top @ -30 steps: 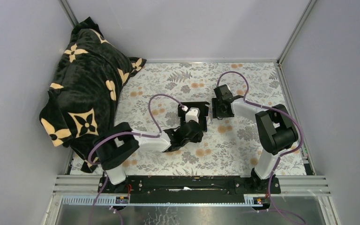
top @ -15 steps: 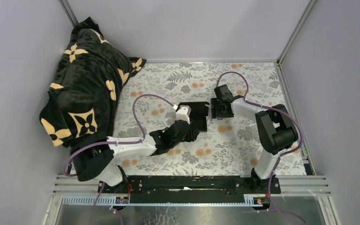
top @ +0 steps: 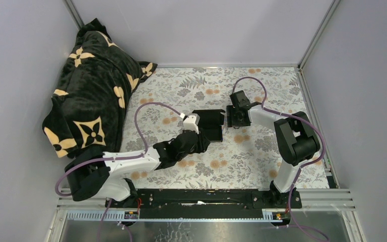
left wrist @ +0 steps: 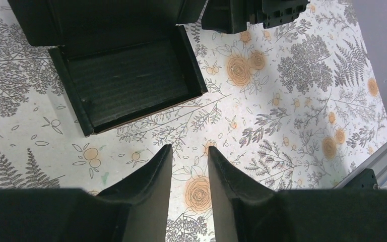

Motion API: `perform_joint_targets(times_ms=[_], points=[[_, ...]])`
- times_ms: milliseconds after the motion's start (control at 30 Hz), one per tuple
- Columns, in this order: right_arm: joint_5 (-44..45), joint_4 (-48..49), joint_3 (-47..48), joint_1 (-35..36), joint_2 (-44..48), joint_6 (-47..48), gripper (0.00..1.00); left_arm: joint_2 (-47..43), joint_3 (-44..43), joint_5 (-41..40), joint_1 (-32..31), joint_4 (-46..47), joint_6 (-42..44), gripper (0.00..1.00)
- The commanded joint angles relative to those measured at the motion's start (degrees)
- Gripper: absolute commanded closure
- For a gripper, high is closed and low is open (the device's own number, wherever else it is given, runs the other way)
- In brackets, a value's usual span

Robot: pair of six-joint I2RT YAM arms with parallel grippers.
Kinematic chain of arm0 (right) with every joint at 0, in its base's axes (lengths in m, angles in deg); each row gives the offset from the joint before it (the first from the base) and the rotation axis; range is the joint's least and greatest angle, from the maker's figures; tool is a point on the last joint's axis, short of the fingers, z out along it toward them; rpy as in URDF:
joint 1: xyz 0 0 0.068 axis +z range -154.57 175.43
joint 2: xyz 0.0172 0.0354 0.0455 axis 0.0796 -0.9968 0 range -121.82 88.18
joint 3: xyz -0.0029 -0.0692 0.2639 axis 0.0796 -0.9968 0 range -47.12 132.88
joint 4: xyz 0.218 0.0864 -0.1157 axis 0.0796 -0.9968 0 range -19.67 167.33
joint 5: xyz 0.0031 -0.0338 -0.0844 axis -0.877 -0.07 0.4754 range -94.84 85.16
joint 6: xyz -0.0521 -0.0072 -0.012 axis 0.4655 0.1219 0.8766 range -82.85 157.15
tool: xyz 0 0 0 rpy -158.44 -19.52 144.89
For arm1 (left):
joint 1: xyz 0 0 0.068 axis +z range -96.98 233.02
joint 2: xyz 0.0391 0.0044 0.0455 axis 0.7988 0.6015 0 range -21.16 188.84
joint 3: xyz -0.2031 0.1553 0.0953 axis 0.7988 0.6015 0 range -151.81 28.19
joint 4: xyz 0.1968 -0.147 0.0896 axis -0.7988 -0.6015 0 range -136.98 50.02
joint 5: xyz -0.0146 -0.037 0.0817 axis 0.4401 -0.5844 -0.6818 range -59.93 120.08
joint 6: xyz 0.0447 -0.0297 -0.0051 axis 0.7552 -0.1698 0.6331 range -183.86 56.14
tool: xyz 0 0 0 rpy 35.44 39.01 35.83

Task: Fold the paper box
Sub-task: Adjust the paper box at the center of the board, then pick up the product from the center of the board.

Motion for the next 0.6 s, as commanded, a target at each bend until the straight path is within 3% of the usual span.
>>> perform_joint_targets(times_ms=[0,567], points=[[-1.8,-5.4,-1.5,0.3,-3.8,-0.5,0.38,-3.1,1.2,-2.8,0.5,-1.5,0.2,0.61],[-0.4,-7.2,-1.3,0.3,-2.9,-1.2,0.45,-7.3,3.8,-3.7,0.8,-2.2,0.1,0.60]])
